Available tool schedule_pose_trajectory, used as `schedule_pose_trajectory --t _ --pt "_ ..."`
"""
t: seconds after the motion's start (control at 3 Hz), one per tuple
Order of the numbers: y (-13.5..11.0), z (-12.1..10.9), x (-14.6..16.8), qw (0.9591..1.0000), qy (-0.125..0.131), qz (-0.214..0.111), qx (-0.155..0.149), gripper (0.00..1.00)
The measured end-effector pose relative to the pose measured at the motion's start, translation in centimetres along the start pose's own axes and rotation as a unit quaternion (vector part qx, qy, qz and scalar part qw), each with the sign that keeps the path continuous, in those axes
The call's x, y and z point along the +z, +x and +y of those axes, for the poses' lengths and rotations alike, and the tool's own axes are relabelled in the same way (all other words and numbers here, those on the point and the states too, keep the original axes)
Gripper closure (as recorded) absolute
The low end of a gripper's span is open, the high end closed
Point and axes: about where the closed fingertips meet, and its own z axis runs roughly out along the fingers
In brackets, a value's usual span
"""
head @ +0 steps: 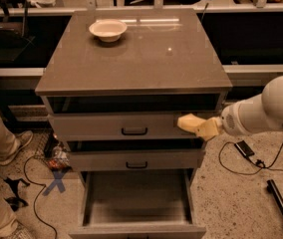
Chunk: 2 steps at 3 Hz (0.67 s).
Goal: Place sponge into bottom drawer
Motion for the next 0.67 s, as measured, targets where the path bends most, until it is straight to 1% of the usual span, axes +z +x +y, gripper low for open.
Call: schedule_pose_trajectory --t 0.33,0.67 --pt "5.91 0.67 7.50 0.9978 -0.023 0.061 0.016 1.00" --pt "5.91 0.67 7.50 0.9978 -0.023 0.061 0.016 1.00"
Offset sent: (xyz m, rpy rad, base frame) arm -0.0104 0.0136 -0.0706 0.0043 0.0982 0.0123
